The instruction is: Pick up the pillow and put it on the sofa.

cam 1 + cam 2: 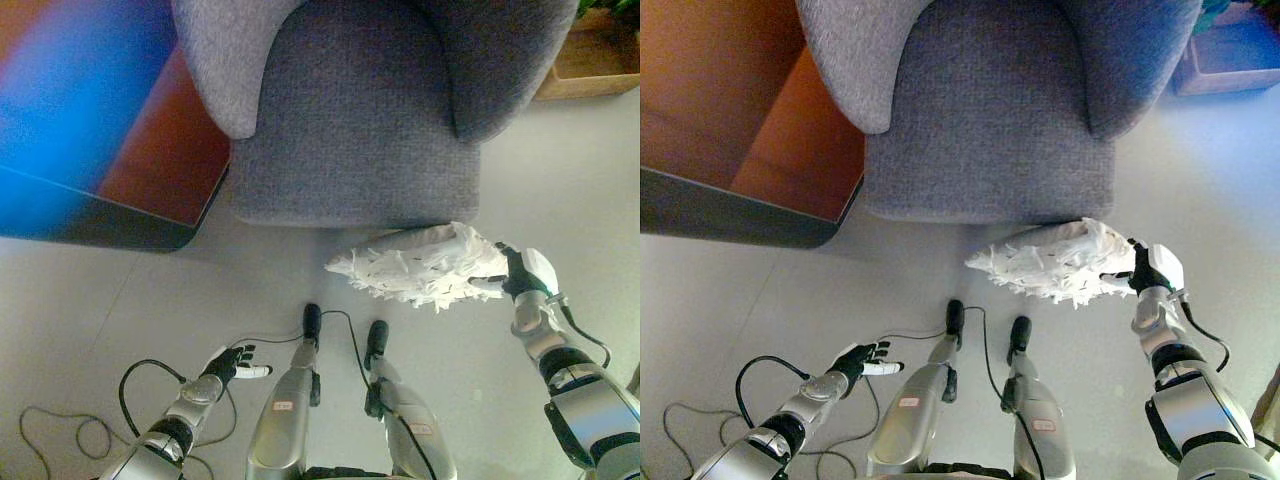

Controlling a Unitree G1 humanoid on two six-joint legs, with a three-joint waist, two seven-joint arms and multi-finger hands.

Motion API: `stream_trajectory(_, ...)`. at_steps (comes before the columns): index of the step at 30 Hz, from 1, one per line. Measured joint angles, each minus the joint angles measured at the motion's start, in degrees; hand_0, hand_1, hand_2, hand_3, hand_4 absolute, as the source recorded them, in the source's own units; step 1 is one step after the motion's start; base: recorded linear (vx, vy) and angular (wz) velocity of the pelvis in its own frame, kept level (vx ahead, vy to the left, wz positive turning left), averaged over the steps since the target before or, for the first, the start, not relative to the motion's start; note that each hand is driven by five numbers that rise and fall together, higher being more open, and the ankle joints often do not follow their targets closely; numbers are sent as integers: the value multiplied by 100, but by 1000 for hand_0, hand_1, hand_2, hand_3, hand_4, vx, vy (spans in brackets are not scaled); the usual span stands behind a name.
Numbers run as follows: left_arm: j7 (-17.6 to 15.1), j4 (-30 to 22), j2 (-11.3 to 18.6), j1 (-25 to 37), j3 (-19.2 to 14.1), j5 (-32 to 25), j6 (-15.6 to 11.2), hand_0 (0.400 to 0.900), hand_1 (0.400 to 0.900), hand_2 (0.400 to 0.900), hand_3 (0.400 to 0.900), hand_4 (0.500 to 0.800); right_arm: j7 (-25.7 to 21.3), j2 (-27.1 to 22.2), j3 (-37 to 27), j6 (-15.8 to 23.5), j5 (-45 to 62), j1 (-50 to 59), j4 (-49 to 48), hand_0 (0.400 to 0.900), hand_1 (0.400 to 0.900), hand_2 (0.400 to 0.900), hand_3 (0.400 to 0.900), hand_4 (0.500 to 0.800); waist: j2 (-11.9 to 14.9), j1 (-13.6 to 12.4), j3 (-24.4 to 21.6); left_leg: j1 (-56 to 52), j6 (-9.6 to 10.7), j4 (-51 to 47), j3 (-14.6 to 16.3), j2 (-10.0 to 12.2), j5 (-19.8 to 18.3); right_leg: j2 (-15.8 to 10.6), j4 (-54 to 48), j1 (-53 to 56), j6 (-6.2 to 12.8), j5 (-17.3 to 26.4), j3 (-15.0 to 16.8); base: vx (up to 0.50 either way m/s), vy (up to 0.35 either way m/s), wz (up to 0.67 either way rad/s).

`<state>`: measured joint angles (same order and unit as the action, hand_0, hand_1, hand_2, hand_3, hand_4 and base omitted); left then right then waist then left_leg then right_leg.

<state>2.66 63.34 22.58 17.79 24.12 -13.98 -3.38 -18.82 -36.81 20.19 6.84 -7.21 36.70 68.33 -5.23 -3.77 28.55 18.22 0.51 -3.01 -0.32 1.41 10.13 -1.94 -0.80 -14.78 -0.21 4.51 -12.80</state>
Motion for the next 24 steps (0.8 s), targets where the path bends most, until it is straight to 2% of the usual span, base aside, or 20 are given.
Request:
stream_trajectory(6, -14, -567, 296, 0, 61, -305, -24, 900, 900, 900, 900, 800, 56, -437, 162, -49, 88, 481, -356, 900, 900, 900, 900, 800, -61, -15, 22, 666, -17, 115, -84, -33, 179, -111, 776, -941, 25, -237, -55, -63, 18, 10)
stream_trajectory(9, -19, -837, 317, -8, 69, -513, -34, 900, 900, 900, 900, 800, 77, -612, 209, -121, 112, 670, -376, 900, 900, 900, 900, 800, -95, -129, 33, 960, -36, 150, -87, -122, 272, -282, 1474, -1535, 30, -497, -32, -58, 45, 7)
stream_trajectory(14, -55, -1161, 386, -39, 68, -727, -60, 900, 900, 900, 900, 800, 96, -773, 211, -202, 220, 973, -669, 900, 900, 900, 900, 800, -185, -129, 57, 1544, -60, 219, -88, -304, 382, -568, 2389, -2474, 1, -770, -10, -46, 50, 6)
stream_trajectory(21, -108, -1372, 382, -92, 75, -941, -195, 900, 900, 900, 900, 800, 212, -958, 269, -291, 331, 1252, -945, 900, 900, 900, 900, 800, -275, -109, 60, 1862, -76, 226, -73, -345, 458, -625, 2609, -2906, -18, -790, 55, -32, 62, 0)
stream_trajectory(24, -200, -1483, 381, -92, 82, -944, -318, 900, 900, 900, 900, 800, 400, -1053, 269, -301, 470, 1281, -1087, 900, 900, 900, 900, 800, -289, -94, 57, 1927, -75, 231, -68, -347, 473, -630, 2661, -3000, -36, -802, 66, -18, 50, -1)
